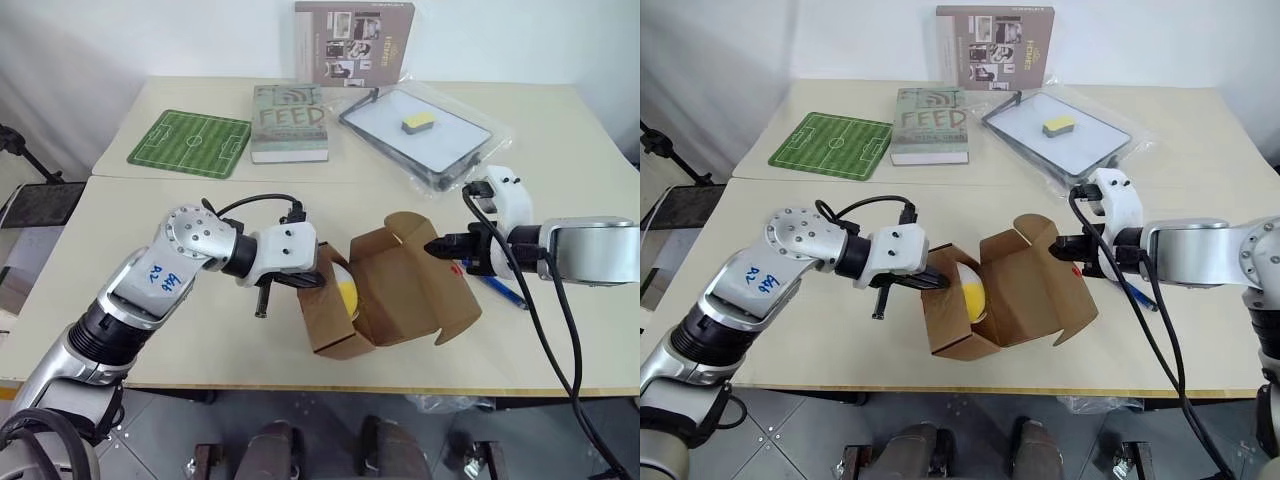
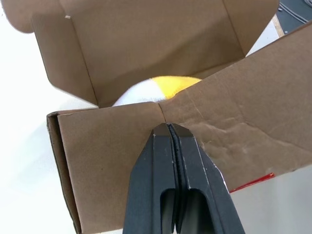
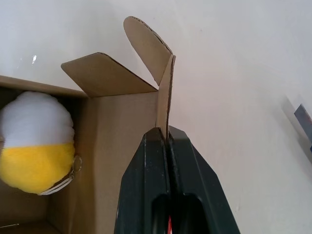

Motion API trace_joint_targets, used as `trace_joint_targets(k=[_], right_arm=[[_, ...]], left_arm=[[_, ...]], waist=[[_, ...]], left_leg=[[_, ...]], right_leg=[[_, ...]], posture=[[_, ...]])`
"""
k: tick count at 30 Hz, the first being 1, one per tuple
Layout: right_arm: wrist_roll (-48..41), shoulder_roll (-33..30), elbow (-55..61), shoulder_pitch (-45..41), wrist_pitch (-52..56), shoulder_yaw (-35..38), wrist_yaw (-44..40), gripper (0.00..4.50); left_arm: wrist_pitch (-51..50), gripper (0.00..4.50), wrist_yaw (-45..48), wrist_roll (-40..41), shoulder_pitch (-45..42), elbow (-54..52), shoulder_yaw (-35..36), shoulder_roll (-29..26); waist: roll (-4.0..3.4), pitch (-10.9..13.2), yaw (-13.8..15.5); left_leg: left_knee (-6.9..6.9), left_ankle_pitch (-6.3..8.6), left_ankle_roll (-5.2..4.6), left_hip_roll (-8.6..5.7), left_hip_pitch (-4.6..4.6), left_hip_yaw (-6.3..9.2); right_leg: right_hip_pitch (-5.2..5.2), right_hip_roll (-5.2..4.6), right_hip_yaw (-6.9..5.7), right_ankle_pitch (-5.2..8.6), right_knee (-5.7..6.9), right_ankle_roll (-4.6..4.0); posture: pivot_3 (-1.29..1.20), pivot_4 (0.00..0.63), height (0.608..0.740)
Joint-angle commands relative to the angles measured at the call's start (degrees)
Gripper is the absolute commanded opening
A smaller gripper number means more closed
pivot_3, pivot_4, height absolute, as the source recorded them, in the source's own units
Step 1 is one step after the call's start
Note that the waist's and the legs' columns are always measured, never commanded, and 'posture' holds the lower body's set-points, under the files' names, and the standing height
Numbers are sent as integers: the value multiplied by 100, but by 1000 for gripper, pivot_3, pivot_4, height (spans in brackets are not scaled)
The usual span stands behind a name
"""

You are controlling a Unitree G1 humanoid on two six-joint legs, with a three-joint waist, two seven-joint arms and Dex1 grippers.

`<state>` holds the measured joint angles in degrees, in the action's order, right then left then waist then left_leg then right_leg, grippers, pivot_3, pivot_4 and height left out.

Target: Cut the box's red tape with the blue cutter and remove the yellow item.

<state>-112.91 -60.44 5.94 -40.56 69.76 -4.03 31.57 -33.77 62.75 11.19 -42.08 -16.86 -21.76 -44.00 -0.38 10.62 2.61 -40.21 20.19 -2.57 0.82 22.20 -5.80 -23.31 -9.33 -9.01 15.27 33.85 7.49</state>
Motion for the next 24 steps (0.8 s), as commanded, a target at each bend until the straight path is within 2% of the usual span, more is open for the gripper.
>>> trace_joint_targets(k=[1, 11, 15, 24], right_arm=[[-9, 19, -173, 248, -105, 248, 256, 24], [-9, 514, -322, 624, -284, 301, 679, 24], [-9, 705, -258, 739, -319, 286, 812, 24], [-9, 1008, 49, 764, -453, 61, 1032, 24]], left_arm=[[-422, 0, -83, -293, 460, 119, -326, -118], [-285, 0, -582, -541, 772, 408, -197, 158], [-84, 0, -817, -681, 811, 798, -117, 494], [299, 0, -1140, -813, 765, 1394, 138, 1020]], waist=[[1, -3, 44], [-17, -12, 180], [-2, -6, 137], [-5, -7, 23]], left_leg=[[0, 0, 0, 0, 0, 2], [-12, -4, -14, -17, -29, 24], [-12, -8, -21, -16, 11, 26], [-9, -11, -20, -12, 5, 17]], right_leg=[[2, -1, -2, 0, -1, 0], [65, -17, -13, -13, -20, 8], [26, -18, -14, -20, -19, 12], [22, -13, -11, -21, -15, 12]], posture=[[0, 150, 740], [0, 150, 740], [0, 150, 740], [0, 150, 740]])
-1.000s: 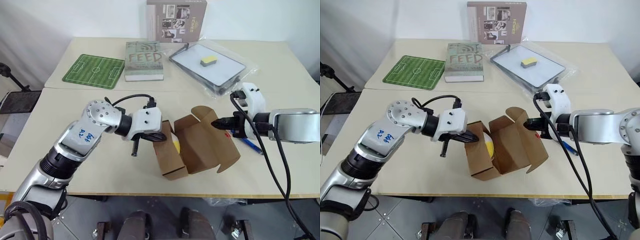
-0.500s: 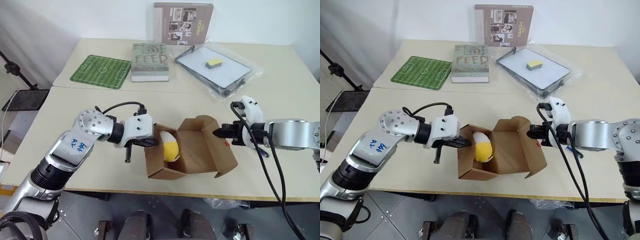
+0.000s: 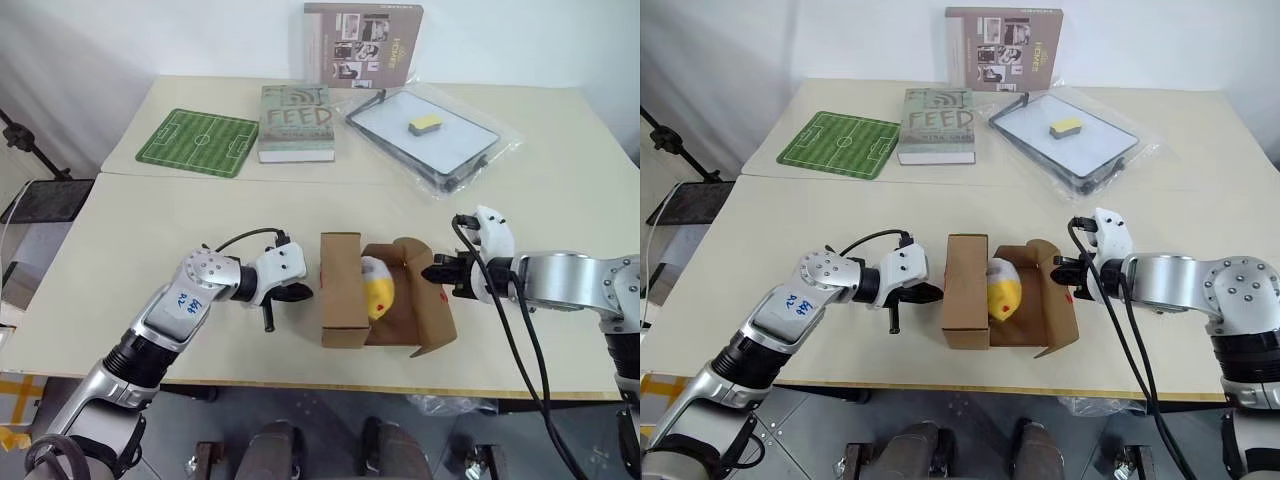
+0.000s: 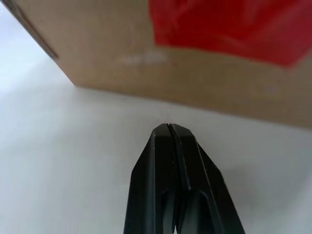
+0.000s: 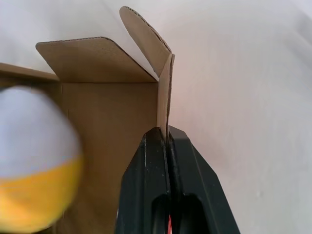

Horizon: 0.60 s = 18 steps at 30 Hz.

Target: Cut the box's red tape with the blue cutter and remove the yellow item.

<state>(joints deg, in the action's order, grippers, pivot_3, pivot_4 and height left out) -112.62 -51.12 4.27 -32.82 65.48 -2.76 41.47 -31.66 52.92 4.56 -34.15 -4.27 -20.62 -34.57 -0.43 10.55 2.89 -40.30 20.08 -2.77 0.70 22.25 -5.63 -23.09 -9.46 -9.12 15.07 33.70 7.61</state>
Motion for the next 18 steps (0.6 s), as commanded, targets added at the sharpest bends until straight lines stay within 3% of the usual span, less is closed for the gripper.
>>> trace_joint_targets(k=[1, 10, 18], right_arm=[[-38, 72, 248, -34, -27, -74, 33, 24], [-38, -400, 313, -667, 263, 109, -85, 24], [-38, -809, 337, -1413, 561, -113, -139, 24]], left_arm=[[85, 0, -185, -117, -50, 137, 98, 113], [-849, 0, -139, 1108, -818, -112, 1491, 347], [-1429, 0, -343, 1967, -1471, -326, 1981, 856]], waist=[[0, 0, -11], [3, 6, -102], [6, 8, -140]], left_leg=[[0, 0, 0, 1, 0, 0], [0, -4, 0, 1, 45, -4], [9, -3, 0, -3, 50, 5]], right_leg=[[0, 0, 0, 0, 0, 0], [-55, 0, 1, 0, 10, 0], [-56, 2, -12, -1, 5, 2]], posture=[[0, 150, 740], [0, 150, 740], [0, 150, 740]])
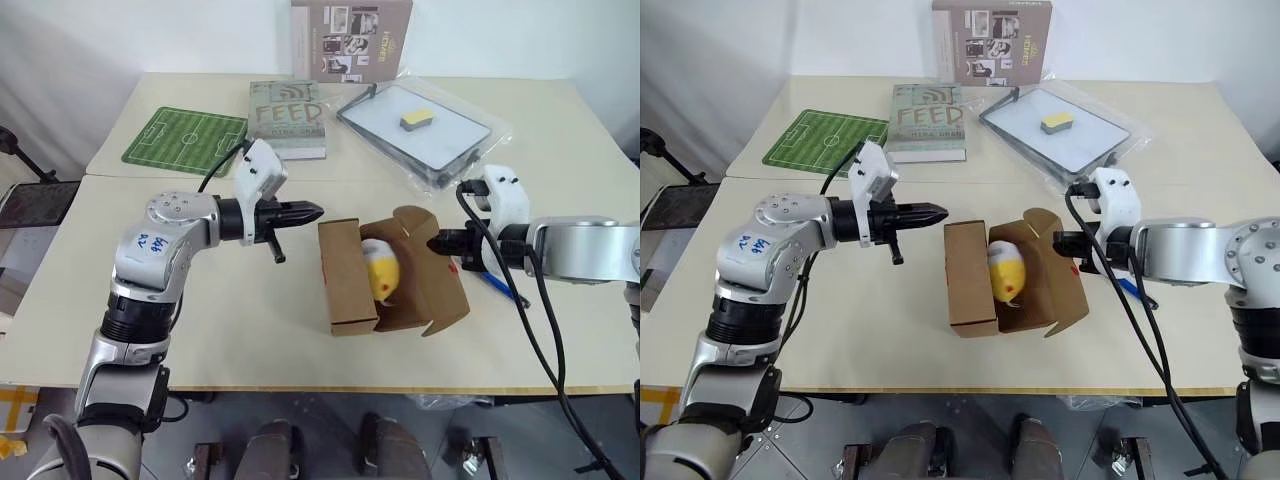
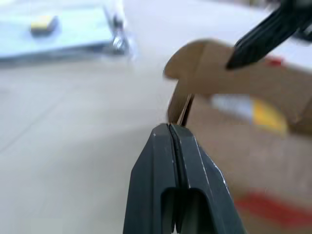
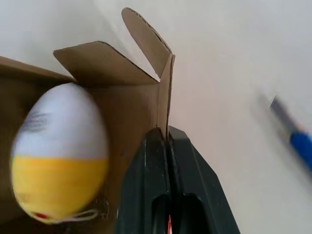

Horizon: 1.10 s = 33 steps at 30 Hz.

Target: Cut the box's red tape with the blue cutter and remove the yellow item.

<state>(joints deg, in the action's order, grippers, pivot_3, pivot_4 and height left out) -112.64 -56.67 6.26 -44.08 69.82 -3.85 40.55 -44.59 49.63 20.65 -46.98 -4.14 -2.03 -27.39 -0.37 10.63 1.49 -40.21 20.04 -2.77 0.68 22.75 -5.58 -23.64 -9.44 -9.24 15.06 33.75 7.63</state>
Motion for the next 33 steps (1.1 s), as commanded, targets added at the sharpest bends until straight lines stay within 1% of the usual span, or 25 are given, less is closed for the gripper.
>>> trace_joint_targets(k=[1, 4, 6, 8, 11, 13, 14, 17, 21, 28, 30, 33], right_arm=[[-36, -298, 144, -413, 168, -55, -35, 24], [-36, -332, 114, -740, 247, -174, -63, 24], [-36, -319, 92, -928, 273, -236, -74, 24], [-36, -288, 87, -1008, 269, -243, -76, 24], [-36, -320, 93, -983, 279, -272, -73, 24], [-36, -370, 111, -939, 281, -285, -60, 24], [-36, -403, 134, -904, 272, -263, -67, 24], [-36, -495, 191, -848, 261, -226, -110, 24], [-36, -682, 210, -801, 280, -220, -194, 24], [-36, -945, 66, -823, 381, -290, -386, 24], [-36, -941, 37, -742, 371, -305, -378, 24], [-36, -818, 40, -363, 250, -240, -318, 24]], left_arm=[[-153, 0, -12, 436, -230, -390, 60, 235], [-119, 0, -37, 503, -260, -455, -146, 487], [16, 0, 10, 421, -234, -469, -424, 620], [210, 0, 84, 331, -238, -422, -693, 739], [461, 0, 244, 192, -281, -287, -1041, 779], [667, 0, 395, -4, -282, -190, -1297, 661], [770, 0, 479, -143, -251, -141, -1390, 509], [958, 0, 669, -364, -128, -95, -1499, 128], [923, 0, 882, -463, 97, -276, -1552, -348], [809, 0, 984, -590, 611, -641, -1590, -820], [772, 0, 935, -598, 700, -695, -1571, -859], [722, 0, 823, -619, 802, -730, -1516, -884]], waist=[[0, 0, 3], [4, 2, 4], [4, 2, 4], [4, 2, 6], [4, 2, 8], [4, 2, 3], [4, 2, 0], [3, 2, -2], [3, 2, -12], [3, 2, 10], [3, 2, 10], [4, 2, 12]], left_leg=[[0, 0, 0, 0, 0, 0], [-1, 0, 0, -1, 4, -1], [-1, 0, 0, -1, 4, -2], [-1, 0, 0, -1, 4, -6], [-1, 0, 0, -3, 8, -18], [-1, 0, 0, -2, 8, -29], [-1, 0, 0, -2, 8, -38], [-1, 0, 0, 0, 10, -50], [0, 0, 0, 2, 10, -48], [-8, 0, 0, 1, 23, -39], [-8, 0, 0, 1, 23, -36], [-8, 0, 1, 2, 21, -36]], right_leg=[[0, 0, 1, 0, 0, 0], [-2, 0, 2, 0, -2, 0], [-2, 0, 1, 0, -3, 0], [-3, 1, 1, 0, -2, 0], [-4, 1, 0, 0, -5, 0], [-4, 1, 0, 0, -5, 0], [-6, 3, 0, 0, -4, 0], [-10, 4, 2, 0, -3, 0], [-13, 5, 4, 0, -2, 0], [-13, 3, 1, 0, -9, 0], [-13, 3, 0, 0, -8, 0], [-11, 3, -1, 0, -6, 0]], posture=[[0, 150, 740], [0, 150, 740], [0, 150, 740], [0, 150, 740], [0, 150, 740], [0, 150, 740], [0, 150, 740], [0, 150, 740], [0, 150, 740], [0, 150, 740], [0, 150, 740], [0, 150, 740]])
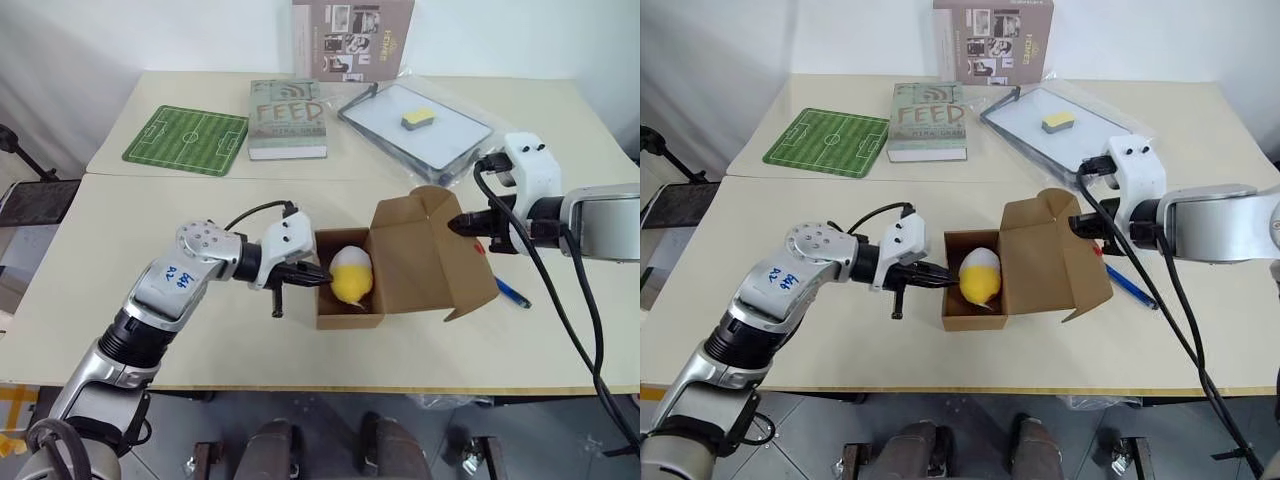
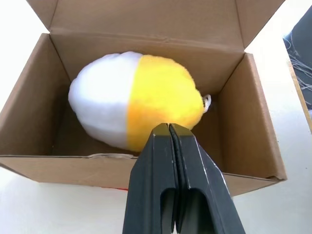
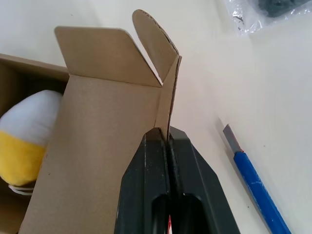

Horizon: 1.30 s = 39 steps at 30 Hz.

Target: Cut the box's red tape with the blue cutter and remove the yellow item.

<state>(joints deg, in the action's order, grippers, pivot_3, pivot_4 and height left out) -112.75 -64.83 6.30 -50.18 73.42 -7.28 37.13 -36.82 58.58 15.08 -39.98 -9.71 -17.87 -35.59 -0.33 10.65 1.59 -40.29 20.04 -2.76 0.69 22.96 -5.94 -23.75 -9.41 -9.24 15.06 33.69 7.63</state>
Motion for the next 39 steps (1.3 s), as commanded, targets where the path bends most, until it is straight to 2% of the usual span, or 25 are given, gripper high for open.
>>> trace_joint_targets(k=[1, 4, 7, 12, 15, 17, 18, 20, 26, 32, 39], right_arm=[[-25, 24, 32, 470, -169, 105, 84, 24], [-25, 213, -20, 1007, -387, 105, 246, 24], [63, 385, -58, 1193, -595, 22, 378, 24], [1664, 904, 125, 1231, -918, 244, -488, 24], [2142, 1021, 295, 1325, -884, 385, -1100, 664], [2420, 1055, 412, 1398, -892, 503, -1399, 1331], [2574, 1036, 464, 1422, -873, 547, -1568, 1690], [2918, 974, 604, 1476, -871, 653, -2007, 2408], [3964, 717, 795, 1614, -1053, 1078, -3345, 4490], [5018, 231, 839, 1831, -1402, 1442, -4781, 4500], [5894, -185, 1015, 1985, -2056, 1748, -6425, 4500]], left_arm=[[-45, 0, -119, -97, 145, -156, 68, -72], [18, 0, -226, -178, 265, -48, 42, -65], [118, 0, -291, -240, 359, 81, 27, -31], [247, 0, -435, -261, 464, 300, 85, 81], [244, 0, -541, -159, 520, 368, 231, 209], [182, 0, -585, -104, 551, 358, 321, 265], [156, 386, -600, -86, 558, 358, 363, 295], [100, 831, -611, -37, 555, 374, 428, 339], [54, 2607, -608, 19, 474, 502, 550, 392], [144, 4438, -603, -28, 327, 593, 543, 436], [331, 4477, -576, -165, -157, 763, 430, 639]], waist=[[0, 0, 4], [0, 0, -1], [-2, -1, -1], [-1, -2, -3], [-2, -3, -5], [-3, -3, -17], [-3, -3, -18], [-3, -3, -18], [-3, -3, -8], [-3, -3, -6], [-1, -2, -8]], left_leg=[[0, 0, 0, 0, 0, 0], [0, 0, 0, -1, -1, -5], [0, -1, 1, -1, -4, -6], [0, -2, 2, 1, -47, -1], [0, -3, 1, 1, -59, 9], [0, -3, 1, 2, -60, 8], [0, -3, 1, 2, -60, 8], [0, -3, 2, 3, -60, 8], [0, -3, 1, 0, -60, 6], [0, -3, 1, -1, -61, 5], [1, -3, 1, -3, -59, 4]], right_leg=[[0, 0, 0, 0, 0, 0], [1, 0, -3, 0, 1, 0], [1, 0, 2, 0, 3, 0], [31, -1, 22, 0, 8, 0], [35, -3, 33, 0, 15, 0], [33, -3, 33, 0, 18, 0], [32, -3, 34, 0, 19, 0], [31, -2, 34, 0, 20, 0], [32, -3, 34, -1, 19, -1], [32, -2, 35, -1, 19, -1], [30, -2, 33, -1, 18, -1]], posture=[[0, 150, 740], [0, 150, 740], [0, 150, 740], [0, 150, 740], [0, 150, 740], [0, 150, 740], [0, 150, 740], [0, 150, 740], [0, 150, 740], [0, 150, 740], [0, 150, 740]])
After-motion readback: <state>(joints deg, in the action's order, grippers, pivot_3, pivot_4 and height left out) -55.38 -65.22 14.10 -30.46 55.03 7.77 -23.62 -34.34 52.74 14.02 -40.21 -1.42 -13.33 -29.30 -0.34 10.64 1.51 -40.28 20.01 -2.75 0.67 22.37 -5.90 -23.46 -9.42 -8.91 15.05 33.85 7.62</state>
